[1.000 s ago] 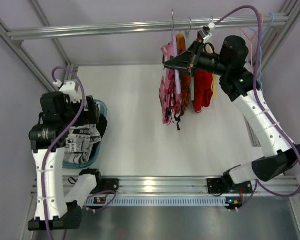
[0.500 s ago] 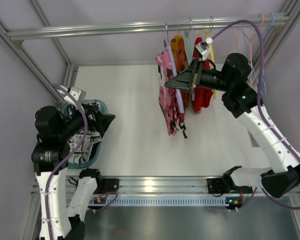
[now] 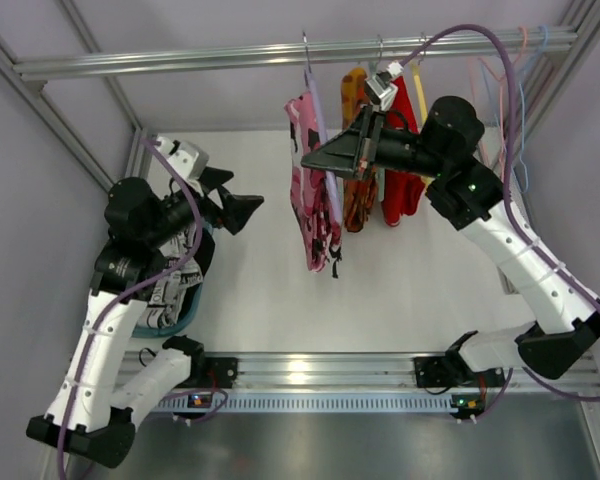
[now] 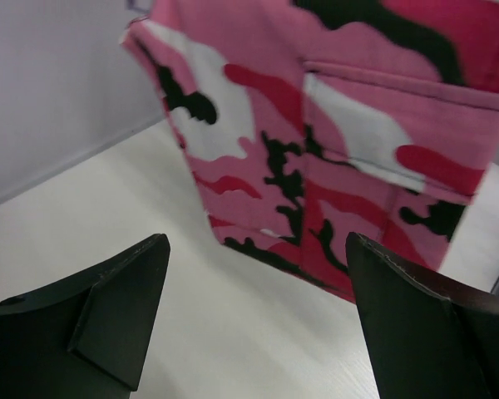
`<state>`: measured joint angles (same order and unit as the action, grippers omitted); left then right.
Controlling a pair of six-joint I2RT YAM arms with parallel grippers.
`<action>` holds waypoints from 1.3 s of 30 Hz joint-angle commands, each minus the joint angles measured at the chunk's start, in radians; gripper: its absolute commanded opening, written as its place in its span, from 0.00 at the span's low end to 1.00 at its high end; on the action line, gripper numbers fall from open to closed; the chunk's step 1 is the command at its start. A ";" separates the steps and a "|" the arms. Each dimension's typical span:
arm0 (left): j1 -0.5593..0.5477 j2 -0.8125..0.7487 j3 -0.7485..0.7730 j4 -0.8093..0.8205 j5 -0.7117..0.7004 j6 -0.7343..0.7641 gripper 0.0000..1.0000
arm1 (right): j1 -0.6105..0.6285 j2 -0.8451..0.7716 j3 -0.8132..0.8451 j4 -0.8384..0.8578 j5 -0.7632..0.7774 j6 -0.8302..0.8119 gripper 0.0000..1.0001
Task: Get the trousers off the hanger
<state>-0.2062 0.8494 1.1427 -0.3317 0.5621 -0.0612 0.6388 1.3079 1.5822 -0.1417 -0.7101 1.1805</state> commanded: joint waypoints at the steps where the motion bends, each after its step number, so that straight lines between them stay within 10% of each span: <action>1: -0.125 -0.006 -0.012 0.149 -0.142 0.034 0.93 | 0.044 0.054 0.139 0.218 0.081 -0.070 0.00; 17: -0.502 0.045 -0.138 0.203 -0.551 0.092 0.94 | 0.104 0.119 0.134 0.292 0.351 -0.064 0.00; 32: -0.518 0.200 -0.124 0.370 -0.649 -0.006 0.90 | 0.128 0.114 0.154 0.291 0.368 -0.044 0.00; 39: -0.516 0.218 -0.144 0.382 -0.735 -0.012 0.71 | 0.127 0.096 0.159 0.286 0.368 -0.047 0.00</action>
<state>-0.7208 1.0809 0.9871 -0.0330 -0.1120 -0.0586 0.7444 1.4788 1.6508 -0.1043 -0.3477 1.1721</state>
